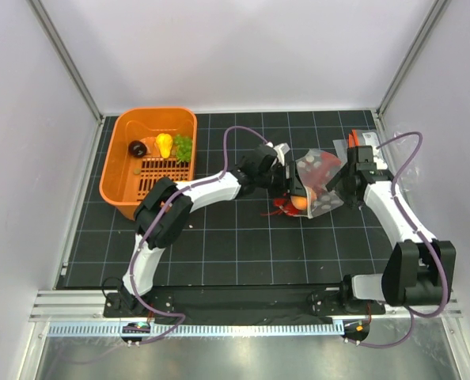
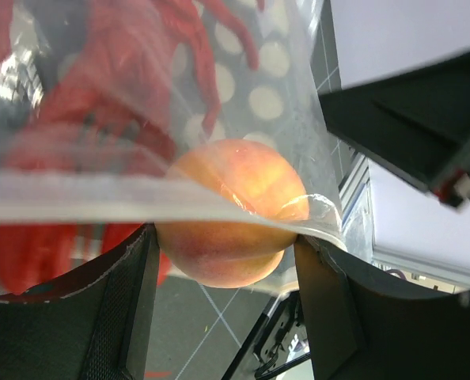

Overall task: Place the food in the zip-top bag and seal the zipper
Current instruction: Place the fake fruit in the zipper food storage bag.

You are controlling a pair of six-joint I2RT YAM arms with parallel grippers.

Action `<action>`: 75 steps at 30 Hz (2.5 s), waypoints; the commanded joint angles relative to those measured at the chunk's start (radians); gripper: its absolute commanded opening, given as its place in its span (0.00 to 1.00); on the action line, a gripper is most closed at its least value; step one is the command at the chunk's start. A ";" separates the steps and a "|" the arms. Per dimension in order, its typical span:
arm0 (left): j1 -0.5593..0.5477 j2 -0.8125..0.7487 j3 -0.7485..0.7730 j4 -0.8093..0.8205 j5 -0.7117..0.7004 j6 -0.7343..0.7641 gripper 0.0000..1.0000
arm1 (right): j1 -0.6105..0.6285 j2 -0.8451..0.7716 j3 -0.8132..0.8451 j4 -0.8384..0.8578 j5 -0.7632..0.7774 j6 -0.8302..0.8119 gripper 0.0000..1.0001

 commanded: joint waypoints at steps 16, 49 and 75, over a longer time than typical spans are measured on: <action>0.012 0.094 0.131 0.065 -0.056 -0.034 0.03 | -0.102 -0.052 -0.040 0.071 -0.219 -0.041 0.66; 0.129 0.129 0.194 0.066 -0.016 -0.037 0.04 | 0.342 0.107 0.152 0.191 -0.045 -0.331 0.63; 0.149 0.045 0.201 -0.088 0.078 -0.294 0.03 | 0.344 0.040 0.081 0.303 0.069 -0.129 0.01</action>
